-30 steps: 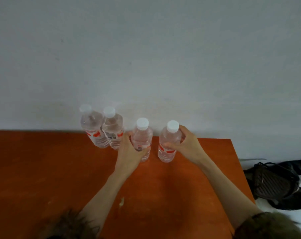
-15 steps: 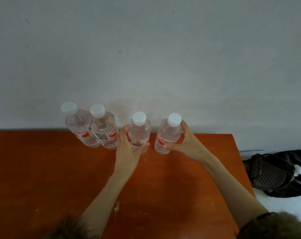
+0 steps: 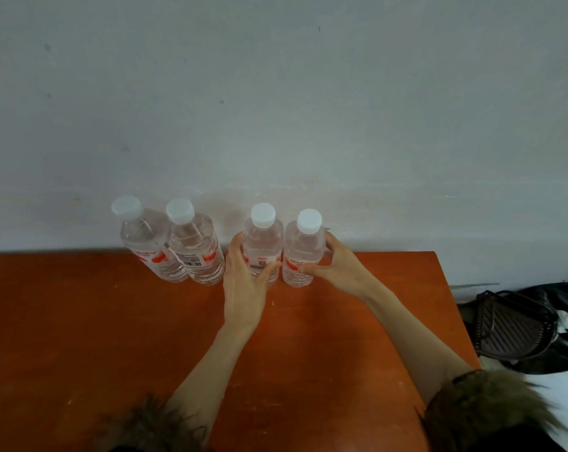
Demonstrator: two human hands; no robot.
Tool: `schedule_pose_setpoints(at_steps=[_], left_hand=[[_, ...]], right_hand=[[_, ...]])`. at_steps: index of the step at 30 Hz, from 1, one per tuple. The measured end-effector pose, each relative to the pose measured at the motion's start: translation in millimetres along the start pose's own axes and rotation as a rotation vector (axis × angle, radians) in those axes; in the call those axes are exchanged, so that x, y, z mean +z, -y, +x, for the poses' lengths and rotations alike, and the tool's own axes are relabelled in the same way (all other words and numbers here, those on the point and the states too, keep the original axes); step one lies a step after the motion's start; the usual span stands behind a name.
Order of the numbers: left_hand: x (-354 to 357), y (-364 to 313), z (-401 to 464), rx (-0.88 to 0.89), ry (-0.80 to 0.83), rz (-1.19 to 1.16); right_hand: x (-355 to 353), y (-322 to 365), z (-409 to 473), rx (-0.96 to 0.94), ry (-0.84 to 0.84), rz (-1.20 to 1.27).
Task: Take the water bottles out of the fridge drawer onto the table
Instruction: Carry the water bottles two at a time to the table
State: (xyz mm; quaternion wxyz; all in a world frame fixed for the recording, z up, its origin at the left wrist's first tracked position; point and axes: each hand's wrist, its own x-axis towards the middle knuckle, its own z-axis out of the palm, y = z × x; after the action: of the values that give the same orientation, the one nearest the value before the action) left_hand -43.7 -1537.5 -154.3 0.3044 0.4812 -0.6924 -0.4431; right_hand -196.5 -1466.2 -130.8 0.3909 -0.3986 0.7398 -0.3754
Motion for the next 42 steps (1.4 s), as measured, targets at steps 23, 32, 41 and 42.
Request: schedule_pose_setpoints(at_steps=[23,32,41,42], left_hand=[[-39.0,-29.0,-96.4,0.255,0.411,0.419],[16.5,-140.6,-227.1,0.886,0.631,0.558],[72.4,-208.3,-526.0,1.418,0.89,0.29],[73.2,-211.9,-556.5,1.467,0.915,0.267]], right_hand=[[-18.6,-9.8,-155.6,0.084,-0.228,-0.332],[-70.4,-23.7,-398.2,0.198,-0.64,-0.631],[-20.4,-71.6,-754.9,0.582,-1.059,-0.633],[-11.4,-74.6,-786.6,0.621,-1.093,-0.633]])
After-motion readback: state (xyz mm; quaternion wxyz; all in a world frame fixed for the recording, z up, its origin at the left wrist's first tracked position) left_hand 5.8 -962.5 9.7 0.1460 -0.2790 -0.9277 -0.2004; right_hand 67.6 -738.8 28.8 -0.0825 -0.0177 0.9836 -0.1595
